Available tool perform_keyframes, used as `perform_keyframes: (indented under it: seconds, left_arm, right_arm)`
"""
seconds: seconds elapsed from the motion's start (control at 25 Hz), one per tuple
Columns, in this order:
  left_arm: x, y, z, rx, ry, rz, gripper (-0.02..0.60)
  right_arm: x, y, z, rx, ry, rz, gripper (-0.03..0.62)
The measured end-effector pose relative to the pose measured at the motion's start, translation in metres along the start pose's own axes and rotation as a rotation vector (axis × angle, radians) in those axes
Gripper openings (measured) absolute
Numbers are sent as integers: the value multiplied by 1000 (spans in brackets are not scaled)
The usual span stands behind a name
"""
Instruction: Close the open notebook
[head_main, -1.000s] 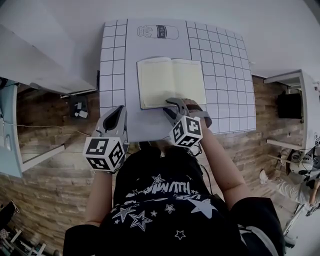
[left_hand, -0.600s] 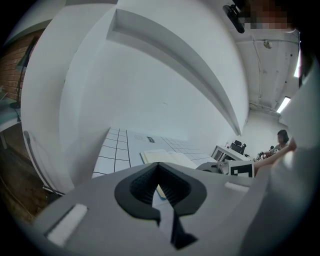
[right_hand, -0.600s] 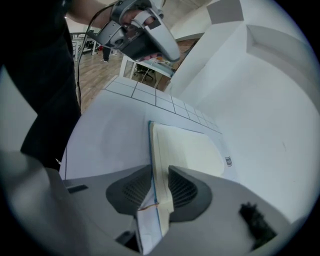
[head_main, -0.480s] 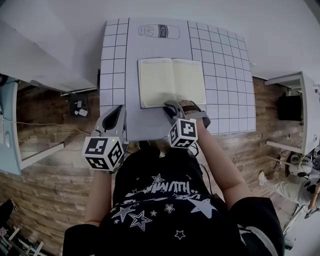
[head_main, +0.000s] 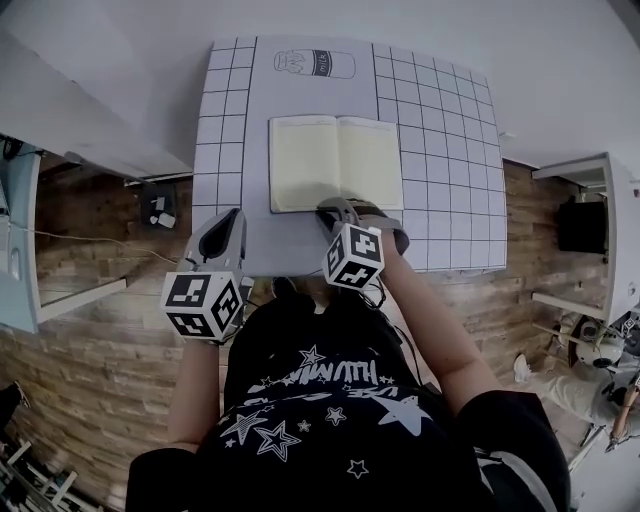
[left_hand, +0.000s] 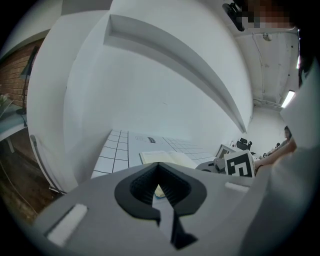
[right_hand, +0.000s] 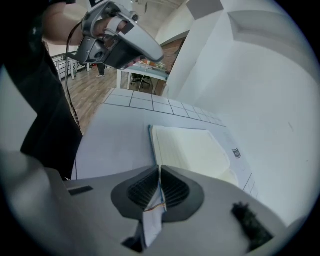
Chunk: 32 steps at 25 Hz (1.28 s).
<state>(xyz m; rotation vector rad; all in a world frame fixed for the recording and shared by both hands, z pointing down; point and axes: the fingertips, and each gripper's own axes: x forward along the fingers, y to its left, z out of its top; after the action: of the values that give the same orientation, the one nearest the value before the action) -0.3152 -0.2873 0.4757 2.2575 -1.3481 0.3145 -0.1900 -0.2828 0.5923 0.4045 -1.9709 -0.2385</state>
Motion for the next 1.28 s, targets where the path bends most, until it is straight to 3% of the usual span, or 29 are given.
perform_keyframes:
  seconds: [0.16, 0.68, 1.16, 1.28]
  left_arm:
    - [-5, -10, 1, -1, -8, 31, 9]
    - [-13, -38, -10, -11, -7, 95, 9]
    - [-5, -69, -11, 8, -7, 80, 9]
    - [-2, -76, -11, 12, -10, 74, 9]
  right_arm:
    - [-12, -5, 4, 22, -56, -28, 18]
    - [-45, -23, -13, 284, -201, -160, 14]
    - [-57, -35, -103, 639, -101, -223, 14]
    - [-65, -36, -114, 650, -120, -250, 14]
